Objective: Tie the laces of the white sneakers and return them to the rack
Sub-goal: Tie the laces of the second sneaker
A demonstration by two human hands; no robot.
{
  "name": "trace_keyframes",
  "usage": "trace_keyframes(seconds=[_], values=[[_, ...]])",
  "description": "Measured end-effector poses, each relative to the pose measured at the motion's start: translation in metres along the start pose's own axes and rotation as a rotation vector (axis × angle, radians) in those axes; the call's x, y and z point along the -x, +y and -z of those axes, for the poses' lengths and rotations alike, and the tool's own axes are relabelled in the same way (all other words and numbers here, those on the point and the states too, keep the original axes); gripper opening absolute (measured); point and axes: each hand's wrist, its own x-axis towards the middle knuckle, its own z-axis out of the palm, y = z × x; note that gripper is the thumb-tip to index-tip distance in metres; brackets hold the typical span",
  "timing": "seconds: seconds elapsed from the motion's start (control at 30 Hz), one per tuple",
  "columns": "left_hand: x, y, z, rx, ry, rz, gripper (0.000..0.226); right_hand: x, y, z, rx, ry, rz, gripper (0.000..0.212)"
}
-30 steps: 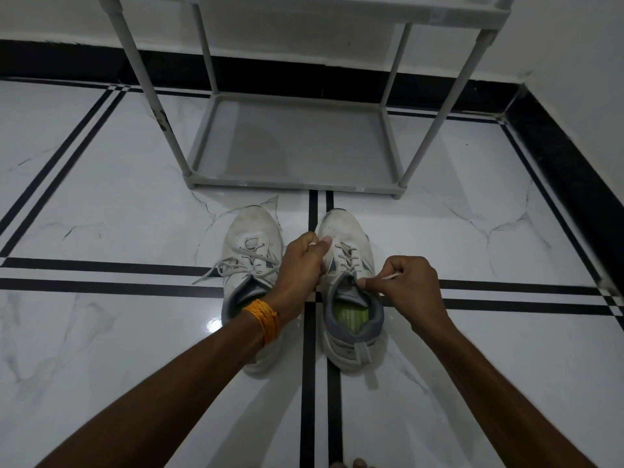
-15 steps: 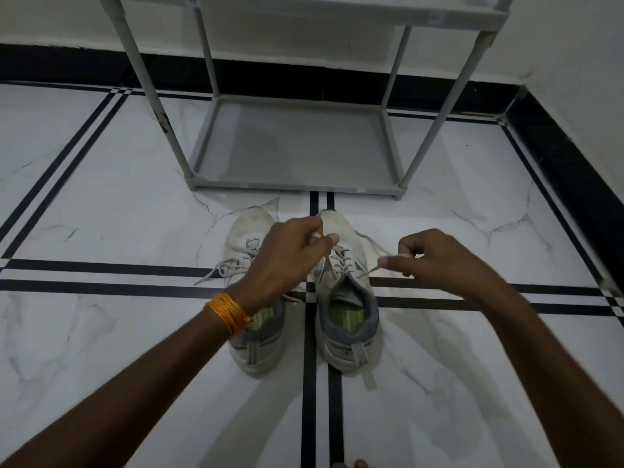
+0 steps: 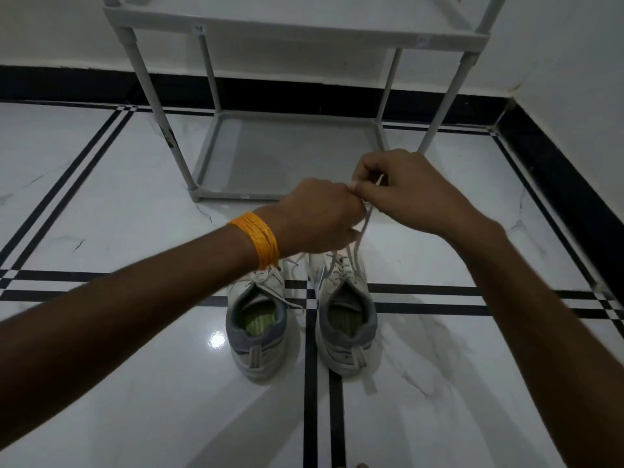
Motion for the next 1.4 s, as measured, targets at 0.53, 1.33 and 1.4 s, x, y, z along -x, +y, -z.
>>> trace_keyframes(seconds=[0.53,1.33,1.4], values=[[0.003,-0.025,0.031,1.149,-0.074,0.479,0.028,0.02,0.003,0.004,-0.488,0.216,-0.198,0.02],[0.006,0.001,-0.002,0.632,0.251,0.386,0.028,-0.015,0.021,-0.031,-1.278,0.212,-0.688,0.007],[0.004,-0.002,0.009,1.205,0.029,0.615,0.027,-0.006,0.015,-0.03,-1.065,0.238,-0.597,0.012]])
